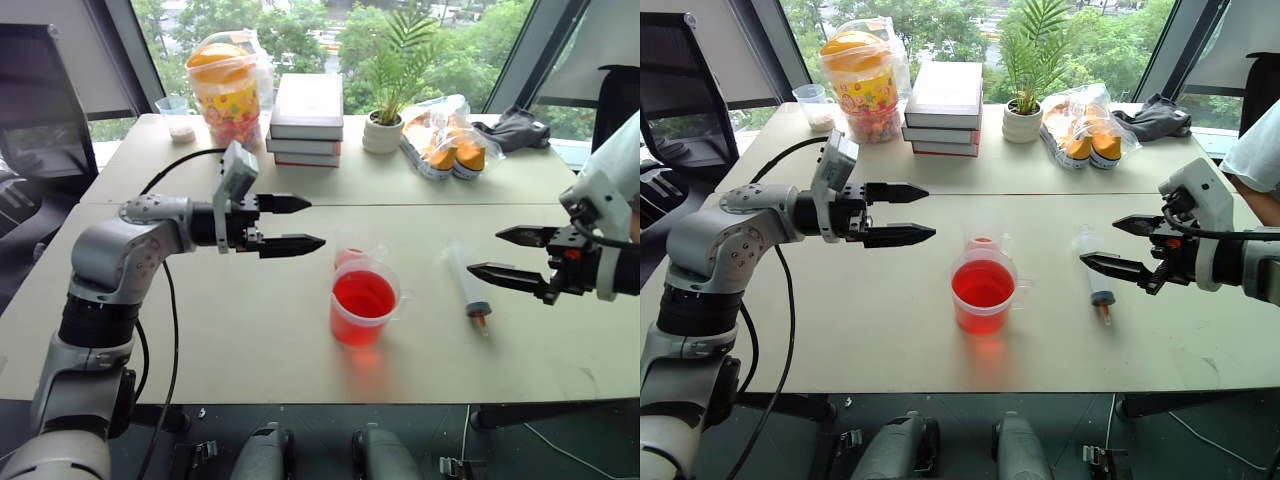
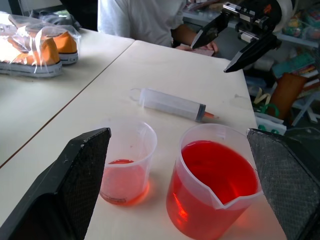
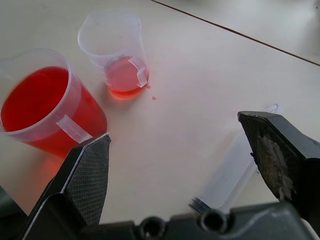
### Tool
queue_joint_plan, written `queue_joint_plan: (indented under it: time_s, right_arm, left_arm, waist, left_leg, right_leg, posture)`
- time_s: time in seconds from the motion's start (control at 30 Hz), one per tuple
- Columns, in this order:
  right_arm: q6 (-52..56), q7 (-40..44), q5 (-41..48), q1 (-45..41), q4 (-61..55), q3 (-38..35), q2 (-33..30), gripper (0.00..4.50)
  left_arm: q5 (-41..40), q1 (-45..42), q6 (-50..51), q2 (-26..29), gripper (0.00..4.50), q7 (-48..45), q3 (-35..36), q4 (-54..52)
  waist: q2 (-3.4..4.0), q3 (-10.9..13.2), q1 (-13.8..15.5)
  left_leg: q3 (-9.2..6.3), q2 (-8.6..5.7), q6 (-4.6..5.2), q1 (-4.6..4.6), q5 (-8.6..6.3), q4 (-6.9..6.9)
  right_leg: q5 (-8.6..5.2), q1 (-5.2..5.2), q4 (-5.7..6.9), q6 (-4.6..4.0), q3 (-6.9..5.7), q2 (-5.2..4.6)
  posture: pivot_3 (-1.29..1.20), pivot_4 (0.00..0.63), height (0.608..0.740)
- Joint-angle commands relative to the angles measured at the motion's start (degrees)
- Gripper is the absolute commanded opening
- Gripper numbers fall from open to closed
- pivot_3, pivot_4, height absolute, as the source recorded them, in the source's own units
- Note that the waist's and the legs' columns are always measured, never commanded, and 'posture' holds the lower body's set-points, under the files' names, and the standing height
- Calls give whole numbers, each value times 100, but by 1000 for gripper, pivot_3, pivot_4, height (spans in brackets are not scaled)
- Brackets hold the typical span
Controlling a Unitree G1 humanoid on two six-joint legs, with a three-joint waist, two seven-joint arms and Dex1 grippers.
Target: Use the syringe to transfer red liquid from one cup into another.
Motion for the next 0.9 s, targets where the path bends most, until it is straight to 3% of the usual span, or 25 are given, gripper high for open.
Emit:
queue_joint_plan:
  time_s: [0.03,0.6,0.9]
  right_arm:
    - [12,-67,44,13,-193,-347,-80,4483]
    - [464,-670,585,-212,-696,-409,32,4483]
    - [446,-518,586,-240,-467,-277,-220,4483]
  left_arm:
    - [-46,-217,-52,-8,4500,-16,79,-35]
    - [-390,-76,217,463,4500,-79,481,-181]
    - [-390,-152,220,480,4500,-82,439,-171]
  waist:
    - [0,0,4]
    - [0,0,7]
    - [0,0,-4]
  left_leg:
    - [0,0,0,0,0,0]
    - [-1,0,0,1,0,1]
    - [-1,0,0,1,0,1]
  right_leg:
    - [0,0,0,0,0,0]
    - [0,1,1,0,0,-2]
    - [0,1,0,0,0,-4]
  posture:
    - [0,150,740]
    - [0,150,740]
    - [0,150,740]
